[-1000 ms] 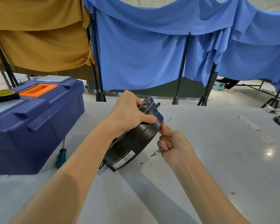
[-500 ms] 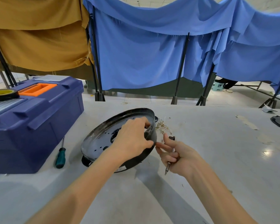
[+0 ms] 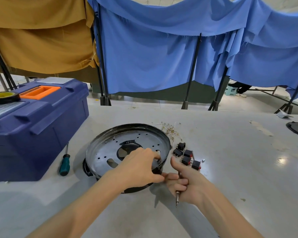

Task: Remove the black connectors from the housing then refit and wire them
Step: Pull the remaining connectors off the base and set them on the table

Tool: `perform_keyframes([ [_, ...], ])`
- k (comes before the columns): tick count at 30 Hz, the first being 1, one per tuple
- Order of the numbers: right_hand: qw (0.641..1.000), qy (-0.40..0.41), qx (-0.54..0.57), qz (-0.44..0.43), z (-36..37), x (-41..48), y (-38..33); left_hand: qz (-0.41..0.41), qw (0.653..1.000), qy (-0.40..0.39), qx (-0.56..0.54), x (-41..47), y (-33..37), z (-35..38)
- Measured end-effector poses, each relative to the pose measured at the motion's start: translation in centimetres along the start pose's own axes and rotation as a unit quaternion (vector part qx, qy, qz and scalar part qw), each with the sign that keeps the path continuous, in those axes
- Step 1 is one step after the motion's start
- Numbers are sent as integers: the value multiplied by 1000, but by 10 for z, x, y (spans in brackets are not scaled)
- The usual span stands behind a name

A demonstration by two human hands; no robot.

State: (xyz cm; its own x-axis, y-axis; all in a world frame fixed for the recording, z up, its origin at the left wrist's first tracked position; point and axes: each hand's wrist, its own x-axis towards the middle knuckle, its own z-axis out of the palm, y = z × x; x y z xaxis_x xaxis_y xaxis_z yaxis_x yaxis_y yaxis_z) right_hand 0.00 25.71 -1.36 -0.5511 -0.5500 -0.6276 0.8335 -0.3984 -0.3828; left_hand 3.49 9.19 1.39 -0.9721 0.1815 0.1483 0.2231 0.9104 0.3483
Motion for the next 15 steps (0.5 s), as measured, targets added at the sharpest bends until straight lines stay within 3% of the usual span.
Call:
perform_keyframes([
  [7,989,-26,-142,-29,2,-5,6,24,992,-91,-89,-3,-9,-2],
  [11,984,12,-173,-40,5,-8,7,13,975,-148,-164,0,-11,-7],
  [15,984,26,-173,-31,7,-9,7,-16,965,-124,-230,1,-17,-9],
])
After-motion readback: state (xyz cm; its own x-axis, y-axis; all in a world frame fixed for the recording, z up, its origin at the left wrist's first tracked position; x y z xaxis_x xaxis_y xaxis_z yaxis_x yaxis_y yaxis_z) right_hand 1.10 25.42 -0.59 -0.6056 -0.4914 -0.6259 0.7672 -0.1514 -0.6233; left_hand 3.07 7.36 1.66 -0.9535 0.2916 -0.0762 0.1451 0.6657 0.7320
